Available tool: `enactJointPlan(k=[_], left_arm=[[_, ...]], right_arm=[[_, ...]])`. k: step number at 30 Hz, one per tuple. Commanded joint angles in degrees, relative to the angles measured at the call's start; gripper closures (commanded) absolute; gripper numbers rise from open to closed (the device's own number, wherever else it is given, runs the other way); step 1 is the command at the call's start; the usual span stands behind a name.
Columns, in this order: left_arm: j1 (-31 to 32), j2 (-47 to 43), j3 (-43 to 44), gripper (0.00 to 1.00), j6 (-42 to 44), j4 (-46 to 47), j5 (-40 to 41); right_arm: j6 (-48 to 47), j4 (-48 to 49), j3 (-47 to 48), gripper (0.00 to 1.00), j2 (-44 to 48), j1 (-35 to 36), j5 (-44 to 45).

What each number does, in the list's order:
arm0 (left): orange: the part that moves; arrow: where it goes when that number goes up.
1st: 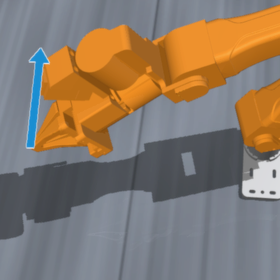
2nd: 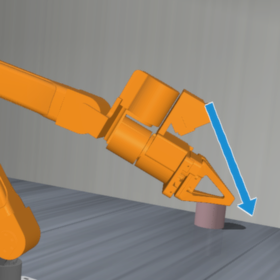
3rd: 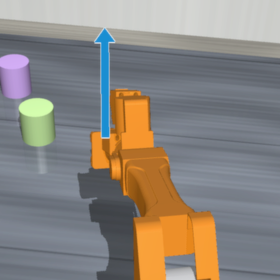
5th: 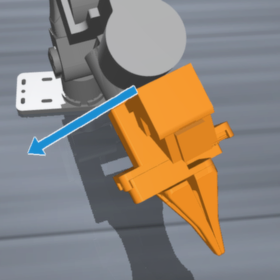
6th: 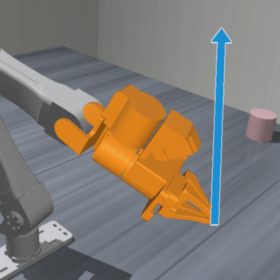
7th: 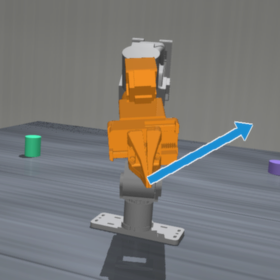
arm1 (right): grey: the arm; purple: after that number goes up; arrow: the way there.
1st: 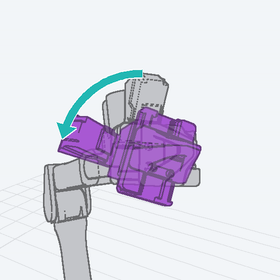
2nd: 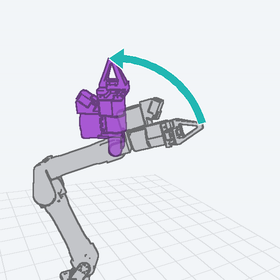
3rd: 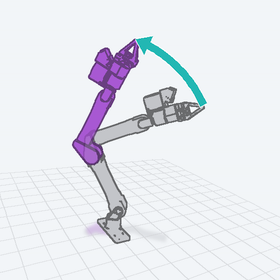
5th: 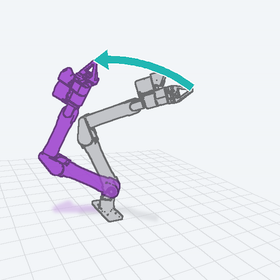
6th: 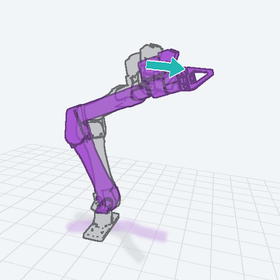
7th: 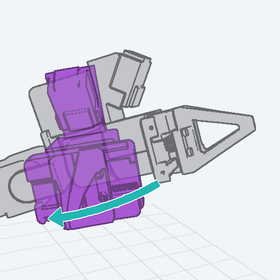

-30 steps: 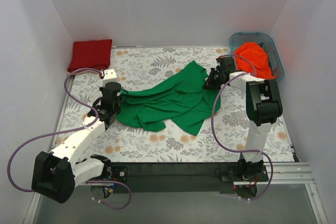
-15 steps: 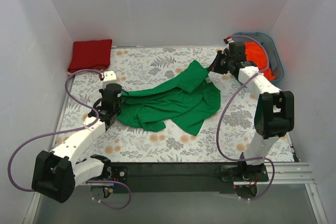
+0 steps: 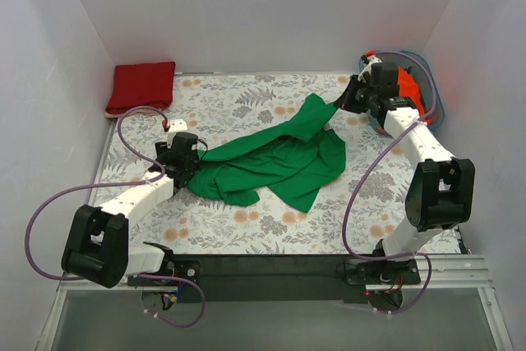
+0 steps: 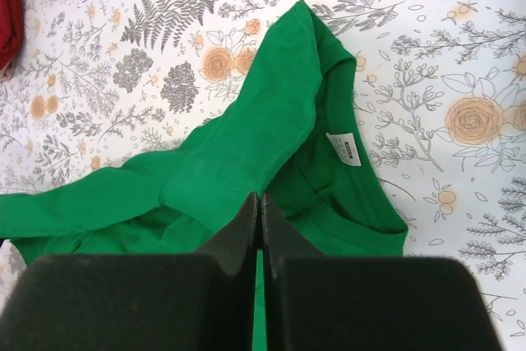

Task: Fold and stack the t-shirts
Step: Flatten the tshirt out

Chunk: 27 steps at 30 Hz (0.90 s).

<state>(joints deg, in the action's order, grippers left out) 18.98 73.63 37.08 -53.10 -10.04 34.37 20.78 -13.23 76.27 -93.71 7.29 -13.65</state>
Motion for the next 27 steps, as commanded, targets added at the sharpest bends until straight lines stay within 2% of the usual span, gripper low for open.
enactJointPlan(k=[1,8,13,15,20,27], left_arm=[[-0.18,-2.08,1.51,0.35,1.15,0.64,-2.99],[-0.17,-4.19,-0.25,0.34,3.53,1.86,-7.21],[-0.17,-0.86,0.62,0.34,4.23,3.89,-7.92],[-0.17,1.16,1.15,0.34,4.50,5.90,-5.47],[-1.83,5.03,6.06,0.38,8.71,11.43,-2.55],[-8.78,16.63,16.26,0.39,9.42,11.10,-5.00]], right_arm=[[-1.00,0.93,2.65,0.99,-0.42,-1.31,-1.20],[-0.21,2.07,2.22,0.99,-1.47,-1.75,-3.49],[0.32,3.21,0.81,0.99,-1.74,-2.02,-5.15],[0.49,3.56,0.64,0.99,-1.65,-2.28,-5.25],[0.58,3.83,0.99,0.99,-1.65,-2.63,-5.42],[-0.21,4.09,1.34,0.99,-2.35,-2.81,-5.68]])
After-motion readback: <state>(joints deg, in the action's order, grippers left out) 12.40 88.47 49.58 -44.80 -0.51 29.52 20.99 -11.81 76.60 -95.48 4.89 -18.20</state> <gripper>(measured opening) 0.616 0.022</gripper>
